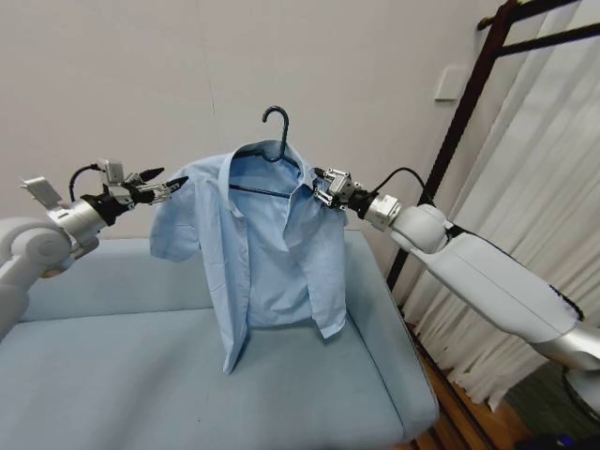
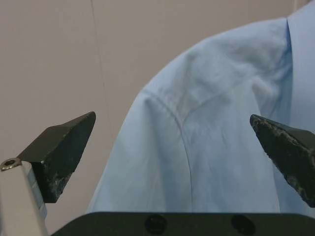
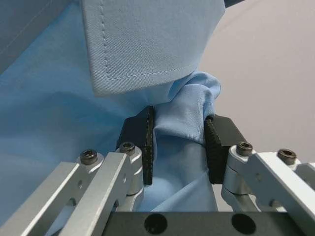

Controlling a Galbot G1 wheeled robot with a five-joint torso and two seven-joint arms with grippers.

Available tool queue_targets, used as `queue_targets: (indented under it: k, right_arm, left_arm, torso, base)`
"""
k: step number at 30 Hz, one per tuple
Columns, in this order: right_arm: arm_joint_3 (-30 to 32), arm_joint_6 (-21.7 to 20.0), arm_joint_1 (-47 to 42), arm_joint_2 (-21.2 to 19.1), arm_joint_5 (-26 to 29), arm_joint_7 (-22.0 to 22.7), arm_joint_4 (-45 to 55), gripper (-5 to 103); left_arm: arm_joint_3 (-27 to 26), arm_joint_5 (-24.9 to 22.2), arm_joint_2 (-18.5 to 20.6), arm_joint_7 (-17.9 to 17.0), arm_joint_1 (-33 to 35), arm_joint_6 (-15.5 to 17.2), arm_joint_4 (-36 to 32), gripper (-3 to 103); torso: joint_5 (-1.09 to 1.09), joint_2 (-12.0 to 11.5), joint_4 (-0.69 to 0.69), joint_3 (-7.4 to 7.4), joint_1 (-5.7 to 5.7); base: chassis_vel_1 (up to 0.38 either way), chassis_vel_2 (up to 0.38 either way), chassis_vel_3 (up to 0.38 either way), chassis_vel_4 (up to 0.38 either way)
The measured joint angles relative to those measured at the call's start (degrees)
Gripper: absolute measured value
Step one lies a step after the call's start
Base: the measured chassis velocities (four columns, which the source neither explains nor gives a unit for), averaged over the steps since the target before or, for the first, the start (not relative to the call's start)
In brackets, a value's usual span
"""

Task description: Pick up the clothes from the sofa and hang them on the clothes hanger.

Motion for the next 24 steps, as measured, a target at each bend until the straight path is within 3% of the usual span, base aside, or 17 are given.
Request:
queue_targets:
  k: [7,10,17,21,24]
  right_arm:
    - [0.32,5.78,0.69,1.85,-1.09,-2.08,-8.61,25]
    - [0.57,9.82,0.20,4.21,-1.93,-2.27,-12.44,25]
    - [1.86,11.03,-1.25,7.82,-1.50,-2.87,-15.81,25]
    - [2.54,10.51,-0.81,10.57,1.09,-5.71,-17.71,25]
    - [1.61,12.60,1.53,12.86,-0.13,-10.83,-20.50,25]
  left_arm:
    - [-1.92,5.13,0.30,-0.72,4.33,-1.60,1.28,100]
    - [-0.48,5.82,-1.25,-2.86,4.10,-1.96,3.77,100]
    - [0.82,6.18,-5.96,-5.31,4.00,-2.12,4.40,100]
    - [2.45,5.69,-9.57,-5.17,2.51,-2.03,4.64,100]
    - [6.63,5.22,-11.17,-3.74,-2.52,-1.94,7.14,100]
  torso:
    - [0.03,0.00,-0.04,-0.01,0.00]
    - [0.00,0.00,-0.04,-0.01,0.00]
    - [0.01,0.00,-0.01,0.00,0.00]
    - [0.02,-0.01,-0.05,0.00,0.00]
    - [0.01,0.00,-0.02,0.00,0.00]
  base:
    - [0.000,0.000,0.000,0.000]
    - [0.000,0.000,0.000,0.000]
    - [0.000,0.000,0.000,0.000]
    - [0.000,0.000,0.000,0.000]
    - [0.000,0.000,0.000,0.000]
